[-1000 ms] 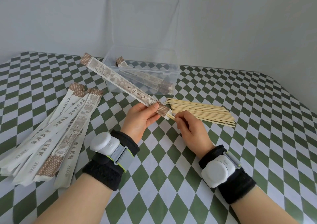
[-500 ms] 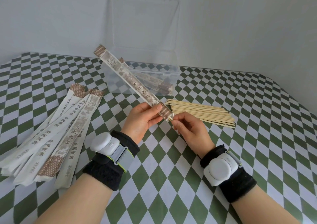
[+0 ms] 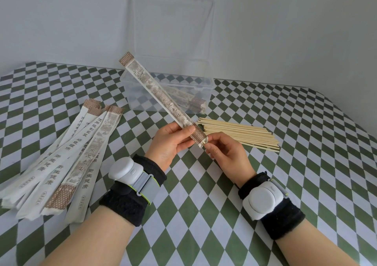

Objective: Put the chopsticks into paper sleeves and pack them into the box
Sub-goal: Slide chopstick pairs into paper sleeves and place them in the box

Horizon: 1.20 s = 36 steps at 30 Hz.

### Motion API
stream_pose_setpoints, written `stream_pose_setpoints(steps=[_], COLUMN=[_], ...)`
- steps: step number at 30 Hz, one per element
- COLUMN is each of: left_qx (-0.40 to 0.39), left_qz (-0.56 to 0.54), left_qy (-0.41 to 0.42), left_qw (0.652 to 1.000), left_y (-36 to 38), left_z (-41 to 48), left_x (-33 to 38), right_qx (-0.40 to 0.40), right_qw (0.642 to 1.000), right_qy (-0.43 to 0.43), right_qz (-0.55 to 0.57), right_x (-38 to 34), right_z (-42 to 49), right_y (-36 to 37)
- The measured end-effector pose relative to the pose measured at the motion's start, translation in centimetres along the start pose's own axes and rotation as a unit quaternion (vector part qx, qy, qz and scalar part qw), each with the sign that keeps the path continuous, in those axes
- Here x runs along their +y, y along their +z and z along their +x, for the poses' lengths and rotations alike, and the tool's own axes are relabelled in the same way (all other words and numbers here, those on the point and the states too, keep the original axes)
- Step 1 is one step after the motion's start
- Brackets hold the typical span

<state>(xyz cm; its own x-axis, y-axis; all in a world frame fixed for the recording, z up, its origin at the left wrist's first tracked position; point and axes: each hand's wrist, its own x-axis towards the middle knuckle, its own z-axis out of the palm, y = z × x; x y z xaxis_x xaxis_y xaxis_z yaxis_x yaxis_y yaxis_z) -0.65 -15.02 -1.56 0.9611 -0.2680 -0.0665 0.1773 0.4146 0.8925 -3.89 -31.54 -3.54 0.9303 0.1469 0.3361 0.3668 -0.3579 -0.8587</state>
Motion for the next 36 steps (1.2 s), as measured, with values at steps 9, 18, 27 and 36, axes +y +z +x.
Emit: stream_pose_setpoints(steps=[9,18,27,36], left_qx=[-0.016,0.022,0.149,0.194], left_qz=[0.02,0.045,-0.072,-0.177], left_qy=[-0.012,0.009,0.027,0.002], left_qw=[1.0,0.999,0.986,0.965], left_y=[-0.1,-0.3,-1.2,-1.9], left_z=[0.1,0.4,1.0,1.5], left_x=[-0.4,-0.8,0.2,0.3], right_qx=[0.014,0.037,0.099,-0.051], right_qw=[0.997,0.994,0.976,0.861], right_qy=[-0.004,0.004,0.006,0.044], right_qz=[-0.073,-0.107,-0.195,-0.504], right_x=[0.0,-0.8,-4.4,-4.6], right_z=[0.1,1.0,11.1,19.0], right_y=[0.2,1.4,-2.3,-3.5])
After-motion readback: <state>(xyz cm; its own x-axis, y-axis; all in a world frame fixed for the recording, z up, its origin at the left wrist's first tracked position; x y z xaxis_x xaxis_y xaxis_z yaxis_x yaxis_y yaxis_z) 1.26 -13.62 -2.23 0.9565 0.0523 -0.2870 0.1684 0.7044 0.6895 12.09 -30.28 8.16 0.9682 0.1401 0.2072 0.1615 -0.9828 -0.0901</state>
